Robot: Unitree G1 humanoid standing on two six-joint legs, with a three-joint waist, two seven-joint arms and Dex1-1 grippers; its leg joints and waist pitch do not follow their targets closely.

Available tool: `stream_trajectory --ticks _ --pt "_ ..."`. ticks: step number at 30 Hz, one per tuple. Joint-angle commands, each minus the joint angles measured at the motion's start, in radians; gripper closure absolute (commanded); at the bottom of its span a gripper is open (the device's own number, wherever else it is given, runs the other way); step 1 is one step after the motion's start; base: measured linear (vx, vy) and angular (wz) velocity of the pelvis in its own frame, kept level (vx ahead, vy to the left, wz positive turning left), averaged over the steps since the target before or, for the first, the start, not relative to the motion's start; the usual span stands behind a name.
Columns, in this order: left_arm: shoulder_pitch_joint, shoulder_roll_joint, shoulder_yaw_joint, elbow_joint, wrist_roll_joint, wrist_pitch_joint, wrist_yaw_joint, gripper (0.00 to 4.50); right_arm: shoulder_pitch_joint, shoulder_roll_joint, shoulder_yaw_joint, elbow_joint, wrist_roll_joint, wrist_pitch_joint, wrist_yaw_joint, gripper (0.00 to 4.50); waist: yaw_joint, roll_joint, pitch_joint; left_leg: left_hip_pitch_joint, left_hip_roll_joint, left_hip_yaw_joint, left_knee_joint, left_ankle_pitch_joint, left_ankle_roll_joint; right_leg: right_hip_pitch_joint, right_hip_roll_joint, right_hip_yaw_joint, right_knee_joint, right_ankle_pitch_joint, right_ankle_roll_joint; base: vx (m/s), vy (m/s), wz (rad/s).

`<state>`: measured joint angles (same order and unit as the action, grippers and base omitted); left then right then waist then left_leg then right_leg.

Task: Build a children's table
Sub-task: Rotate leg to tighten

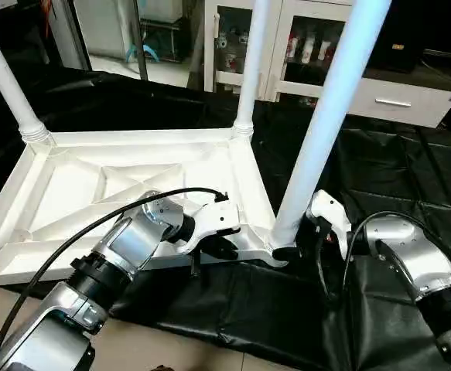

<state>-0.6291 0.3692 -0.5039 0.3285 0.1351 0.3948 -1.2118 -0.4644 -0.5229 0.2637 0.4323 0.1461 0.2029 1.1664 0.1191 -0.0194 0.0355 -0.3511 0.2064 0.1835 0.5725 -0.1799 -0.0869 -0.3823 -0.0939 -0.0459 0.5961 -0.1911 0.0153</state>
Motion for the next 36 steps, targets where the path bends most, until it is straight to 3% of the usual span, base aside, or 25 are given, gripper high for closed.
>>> stream_trajectory --ticks 1,4,7,9,10,14,15,16,20,22,23,25,26,28,33,36 --pt "0.028 -0.007 -0.083 0.033 0.033 0.007 -0.03 4.5 0.002 0.0 0.022 0.013 -0.026 0.001 0.011 1.75 -0.009 -0.002 -0.049 0.008 0.022 -0.003 -0.069 -0.255 0.028 0.032 -0.04 0.029 -0.063 -0.172 -0.245 0.0 0.0 0.0" --pt "0.03 -0.004 -0.083 0.038 0.035 0.006 -0.031 4.5 0.004 0.006 0.028 0.016 -0.032 0.0 0.016 1.76 -0.009 0.003 -0.05 0.009 0.023 -0.004 -0.07 -0.256 0.024 0.032 -0.039 0.029 -0.063 -0.173 -0.242 0.0 0.0 0.0" --pt "0.025 -0.014 -0.079 0.054 0.033 0.007 -0.021 4.5 0.007 0.018 0.022 0.033 -0.037 -0.011 -0.005 1.77 -0.01 0.0 -0.049 0.007 0.022 -0.003 -0.07 -0.252 0.025 0.032 -0.038 0.028 -0.062 -0.157 -0.245 0.0 0.0 0.0" --pt "0.019 -0.028 -0.068 0.068 0.028 0.008 -0.003 4.5 0.009 0.036 0.004 0.046 -0.033 -0.006 -0.047 1.78 -0.012 0.002 -0.046 0.008 0.02 -0.003 -0.072 -0.277 0.022 0.03 -0.038 0.028 -0.067 -0.195 -0.242 0.0 0.0 0.0" --pt "0.015 -0.041 -0.053 0.079 0.023 0.009 0.018 4.5 0.01 0.048 -0.007 0.054 -0.035 -0.003 -0.086 1.78 -0.014 -0.004 -0.044 0.009 0.02 -0.004 -0.074 -0.3 0.017 0.029 -0.04 0.028 -0.07 -0.24 -0.231 0.0 0.0 0.0" --pt "-0.029 -0.138 0.056 0.194 0.001 0.014 0.214 4.5 0.014 0.167 -0.118 0.087 -0.012 0.078 -0.376 1.78 -0.02 -0.003 -0.039 0.018 0.017 -0.008 -0.076 -0.378 -0.014 0.017 -0.042 0.026 -0.091 -0.412 -0.178 -0.014 -0.001 0.0" --pt "-0.05 -0.174 0.094 0.244 -0.012 0.014 0.277 4.5 0.016 0.219 -0.163 0.087 0.0 0.122 -0.492 1.78 -0.03 0.009 -0.039 0.013 0.013 -0.015 -0.081 -0.394 -0.028 0.015 -0.041 0.024 -0.095 -0.458 -0.148 -0.058 0.002 -0.04" --pt "-0.058 -0.187 0.107 0.262 -0.018 0.016 0.297 4.5 0.018 0.238 -0.177 0.085 0.001 0.134 -0.537 1.79 -0.032 0.004 -0.04 0.016 0.013 -0.016 -0.082 -0.404 -0.031 0.014 -0.04 0.021 -0.1 -0.472 -0.139 -0.058 0.002 -0.04" --pt "-0.107 -0.261 0.178 0.374 -0.051 -0.026 0.42 4.5 0.015 0.322 -0.233 0.087 0.007 0.162 -0.698 1.8 -0.04 0.007 -0.039 0.011 0.007 -0.018 -0.081 -0.421 -0.018 0.008 -0.041 0.022 -0.108 -0.5 -0.12 0.0 0.0 0.0" --pt "-0.136 -0.285 0.193 0.432 -0.04 -0.051 0.499 4.5 0.007 0.368 -0.268 0.1 0.011 0.157 -0.794 1.8 -0.038 0.007 -0.043 0.013 0.011 -0.019 -0.083 -0.406 -0.025 0.007 -0.042 0.023 -0.107 -0.464 -0.124 0.0 0.0 0.0" --pt "-0.171 -0.309 0.206 0.508 -0.012 -0.094 0.607 4.5 -0.009 0.444 -0.322 0.127 0.019 0.128 -0.949 1.8 -0.039 0.008 -0.042 0.01 0.009 -0.019 -0.084 -0.398 -0.027 0.007 -0.041 0.024 -0.106 -0.45 -0.122 0.0 0.0 0.0" --pt "-0.19 -0.323 0.209 0.553 0.007 -0.125 0.668 4.5 -0.025 0.499 -0.369 0.151 0.041 0.098 -1.047 1.8 -0.038 0.012 -0.046 0.016 0.01 -0.019 -0.083 -0.399 -0.035 0.002 -0.043 0.026 -0.106 -0.434 -0.123 0.0 0.0 0.0" --pt "-0.199 -0.331 0.213 0.575 0.015 -0.144 0.703 4.5 -0.035 0.525 -0.383 0.165 0.04 0.077 -1.094 1.8 -0.038 0.013 -0.047 0.013 0.01 -0.019 -0.085 -0.387 -0.039 0.005 -0.042 0.027 -0.103 -0.397 -0.129 0.0 0.0 0.0" --pt "-0.208 -0.339 0.215 0.601 0.027 -0.169 0.742 4.5 -0.044 0.545 -0.377 0.177 0.009 0.037 -1.153 1.8 -0.034 0.022 -0.05 0.01 0.013 -0.018 -0.084 -0.354 -0.039 0.01 -0.039 0.029 -0.092 -0.297 -0.147 0.0 0.0 0.0" --pt "-0.225 -0.35 0.208 0.654 0.04 -0.212 0.755 4.5 -0.053 0.575 -0.377 0.188 -0.023 -0.005 -1.215 1.81 -0.031 0.014 -0.058 -0.001 0.011 -0.01 -0.074 -0.218 -0.018 0.026 -0.035 0.03 -0.064 -0.055 -0.195 0.044 -0.002 0.03" --pt "-0.229 -0.338 0.198 0.667 0.037 -0.231 0.722 4.5 -0.053 0.57 -0.371 0.175 -0.036 -0.023 -1.198 1.81 -0.029 0.017 -0.064 -0.005 0.008 -0.009 -0.064 -0.114 0.008 0.036 -0.034 0.028 -0.046 0.105 -0.222 0.017 0.0 0.0"
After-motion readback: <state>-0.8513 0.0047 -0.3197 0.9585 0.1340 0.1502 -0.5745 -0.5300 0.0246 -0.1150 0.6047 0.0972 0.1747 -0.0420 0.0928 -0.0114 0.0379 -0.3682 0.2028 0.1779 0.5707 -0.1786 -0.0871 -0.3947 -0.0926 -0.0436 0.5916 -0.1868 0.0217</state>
